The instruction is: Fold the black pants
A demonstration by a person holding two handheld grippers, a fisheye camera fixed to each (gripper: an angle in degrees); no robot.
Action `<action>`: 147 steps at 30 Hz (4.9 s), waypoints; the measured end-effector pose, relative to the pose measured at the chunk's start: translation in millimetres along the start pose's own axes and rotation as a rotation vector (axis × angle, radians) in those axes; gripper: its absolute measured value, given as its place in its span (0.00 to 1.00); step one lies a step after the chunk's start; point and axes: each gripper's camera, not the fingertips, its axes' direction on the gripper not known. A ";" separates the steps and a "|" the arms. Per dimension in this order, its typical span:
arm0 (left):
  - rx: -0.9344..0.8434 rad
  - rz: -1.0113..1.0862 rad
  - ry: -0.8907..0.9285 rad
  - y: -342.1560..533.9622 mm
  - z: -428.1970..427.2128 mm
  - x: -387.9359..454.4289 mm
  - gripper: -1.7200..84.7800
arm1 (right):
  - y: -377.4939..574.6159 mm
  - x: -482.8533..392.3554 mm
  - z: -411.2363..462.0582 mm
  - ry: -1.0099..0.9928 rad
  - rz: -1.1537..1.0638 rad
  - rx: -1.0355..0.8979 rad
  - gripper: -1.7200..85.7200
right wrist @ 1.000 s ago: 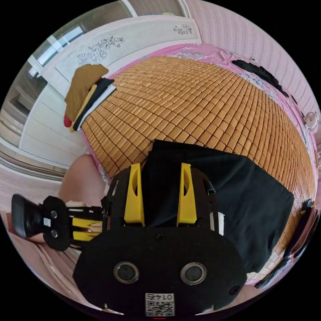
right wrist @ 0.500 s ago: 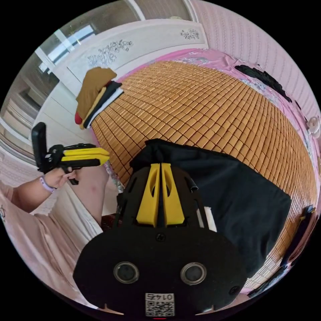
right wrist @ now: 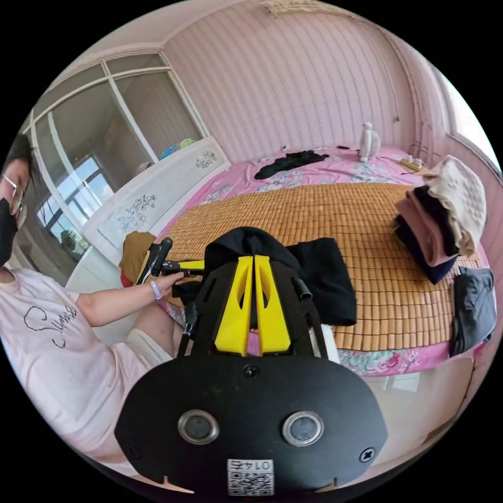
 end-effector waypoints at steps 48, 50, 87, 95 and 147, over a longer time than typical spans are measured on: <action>0.531 -0.186 -0.277 208.4 -329.2 -144.2 0.07 | 50.2 59.2 -37.3 0.389 -0.081 -0.227 0.10; 0.391 -0.392 -0.254 266.1 -291.1 -170.6 0.08 | 73.4 58.9 -15.5 0.422 -0.054 -0.335 0.11; -0.136 -0.284 -0.461 48.0 -5.3 -185.9 0.01 | -67.5 156.2 160.9 0.565 0.170 -0.324 0.02; -0.202 -0.281 -0.605 -9.7 23.2 -223.1 0.01 | -129.7 188.0 205.4 0.512 0.070 -0.351 0.02; -0.048 -0.265 0.279 187.3 1.8 -135.5 0.07 | 230.8 353.1 -195.6 -0.027 0.915 -0.016 0.09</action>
